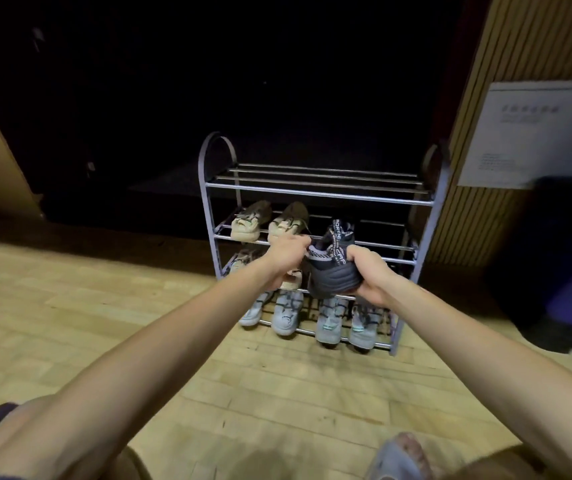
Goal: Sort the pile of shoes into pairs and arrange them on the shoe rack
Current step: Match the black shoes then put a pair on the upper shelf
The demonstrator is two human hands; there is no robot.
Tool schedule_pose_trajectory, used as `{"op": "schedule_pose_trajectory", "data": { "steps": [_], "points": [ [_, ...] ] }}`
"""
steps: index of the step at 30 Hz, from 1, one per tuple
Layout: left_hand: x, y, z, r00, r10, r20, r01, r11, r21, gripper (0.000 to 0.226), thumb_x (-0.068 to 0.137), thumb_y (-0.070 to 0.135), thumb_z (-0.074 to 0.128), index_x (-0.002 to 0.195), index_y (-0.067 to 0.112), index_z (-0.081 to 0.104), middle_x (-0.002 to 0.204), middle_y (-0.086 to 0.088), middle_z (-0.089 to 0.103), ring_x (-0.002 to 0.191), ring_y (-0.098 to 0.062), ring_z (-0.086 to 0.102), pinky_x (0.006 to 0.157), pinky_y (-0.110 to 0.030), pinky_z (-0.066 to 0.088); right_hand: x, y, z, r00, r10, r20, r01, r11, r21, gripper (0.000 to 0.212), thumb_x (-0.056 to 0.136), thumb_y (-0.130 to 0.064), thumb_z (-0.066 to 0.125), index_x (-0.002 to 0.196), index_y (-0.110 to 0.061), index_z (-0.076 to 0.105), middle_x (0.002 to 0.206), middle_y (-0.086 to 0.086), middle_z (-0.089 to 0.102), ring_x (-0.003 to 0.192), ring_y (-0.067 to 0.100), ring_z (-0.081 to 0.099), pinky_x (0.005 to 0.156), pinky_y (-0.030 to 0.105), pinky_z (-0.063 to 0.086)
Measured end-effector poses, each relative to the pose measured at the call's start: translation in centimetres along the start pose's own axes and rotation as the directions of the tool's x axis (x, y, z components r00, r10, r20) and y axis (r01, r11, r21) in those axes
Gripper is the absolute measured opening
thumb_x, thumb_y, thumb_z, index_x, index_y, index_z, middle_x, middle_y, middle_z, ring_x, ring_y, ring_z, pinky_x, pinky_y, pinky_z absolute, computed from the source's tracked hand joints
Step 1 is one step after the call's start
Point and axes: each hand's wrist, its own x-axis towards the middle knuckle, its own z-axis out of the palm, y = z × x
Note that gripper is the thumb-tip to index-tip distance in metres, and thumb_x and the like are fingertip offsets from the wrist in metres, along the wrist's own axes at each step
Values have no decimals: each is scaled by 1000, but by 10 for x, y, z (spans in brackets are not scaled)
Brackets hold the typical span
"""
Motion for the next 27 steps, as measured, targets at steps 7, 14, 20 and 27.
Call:
{"op": "schedule_pose_trajectory", "data": {
  "steps": [7,14,20,27],
  "points": [
    [17,5,67,974,-119,194,152,974,-169,27,103,34,35,108,23,59,89,3,60,74,-14,56,75,-39,54,10,-15,-41,991,-19,-132,27,998,58,26,84,-8,42,62,-8,56,61,10,64,65,30,59,84,48,50],
    [41,10,92,984,-143,108,167,950,-265,19,97,24,48,106,15,62,103,-7,66,86,-20,64,57,-32,58,24,-19,-57,990,-56,-128,59,998,22,19,82,-7,41,65,-11,47,71,12,57,65,27,57,77,44,48],
    [66,8,102,998,-38,39,47,969,-241,29,93,18,52,120,8,56,117,-12,66,104,-26,65,64,-31,56,38,-22,-69,989,-95,-110,96,995,0,27,89,-10,37,97,-1,61,96,23,64,87,34,62,93,52,52],
    [104,-1,103,998,-30,59,42,976,-212,12,90,9,51,96,16,59,88,-5,63,71,-15,58,63,-29,54,78,-33,-68,982,6,-188,-42,982,-186,21,92,-8,40,94,-5,61,107,20,68,88,31,65,88,47,57]
  ]
}}
